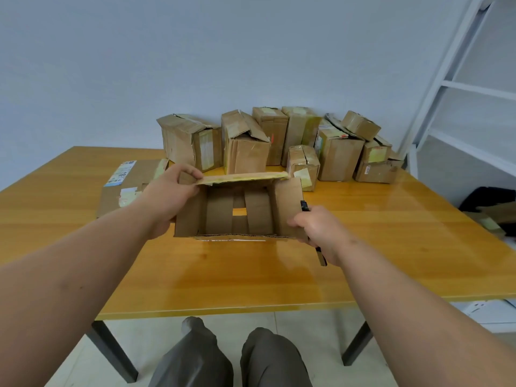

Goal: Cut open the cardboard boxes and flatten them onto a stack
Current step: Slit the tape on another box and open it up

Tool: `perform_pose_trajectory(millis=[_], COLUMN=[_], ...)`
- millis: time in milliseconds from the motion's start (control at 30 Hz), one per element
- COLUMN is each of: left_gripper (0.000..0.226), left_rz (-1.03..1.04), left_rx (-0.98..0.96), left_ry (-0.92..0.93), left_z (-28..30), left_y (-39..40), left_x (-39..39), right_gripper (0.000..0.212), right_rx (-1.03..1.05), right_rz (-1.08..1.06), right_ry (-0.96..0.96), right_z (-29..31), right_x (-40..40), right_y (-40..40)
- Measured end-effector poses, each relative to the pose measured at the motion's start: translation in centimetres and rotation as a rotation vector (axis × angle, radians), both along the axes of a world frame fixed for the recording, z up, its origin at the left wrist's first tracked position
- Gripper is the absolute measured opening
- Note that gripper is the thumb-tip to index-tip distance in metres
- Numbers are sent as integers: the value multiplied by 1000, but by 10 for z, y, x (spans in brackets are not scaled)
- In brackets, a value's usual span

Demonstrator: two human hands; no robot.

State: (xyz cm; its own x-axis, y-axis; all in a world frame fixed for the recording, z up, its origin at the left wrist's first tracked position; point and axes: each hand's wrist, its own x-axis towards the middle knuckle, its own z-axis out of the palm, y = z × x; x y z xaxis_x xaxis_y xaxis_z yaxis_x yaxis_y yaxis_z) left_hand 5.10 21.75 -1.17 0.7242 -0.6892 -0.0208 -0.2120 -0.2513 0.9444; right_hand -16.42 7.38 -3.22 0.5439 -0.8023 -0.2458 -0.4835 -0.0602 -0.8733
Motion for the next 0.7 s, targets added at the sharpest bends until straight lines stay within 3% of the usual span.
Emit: perform_pose_trajectory(millis=[133,300,367,467,533,600,700], left_gripper=[20,16,20,32,24,24,42], left_rz=[19,-36,-34,-9,9,-3,-105], left_rx=[-72,51,47,-38,-99,-70,86], left_ry=[203,-29,-80,2,57,-31,-308], left_z=[-1,-1,3,8,5,-2,-7], left_y=[9,18,19,19,22,24,32], left_x=[6,13,11,7,5,6,8], right_gripper=[20,36,22,23,33,39,34], right_rx=[-31,-68,-93,-183,-288,-399,-517], right_rz=[14,17,41,73,116,173,223], right_ry=[-31,-33,-82,-155,-99,-4,74], right_z=[-3,-2,0,5,6,5,4], right_x=[-3,-3,-1,0,1,1,-1], right_y=[-2,0,2,3,4,5,10])
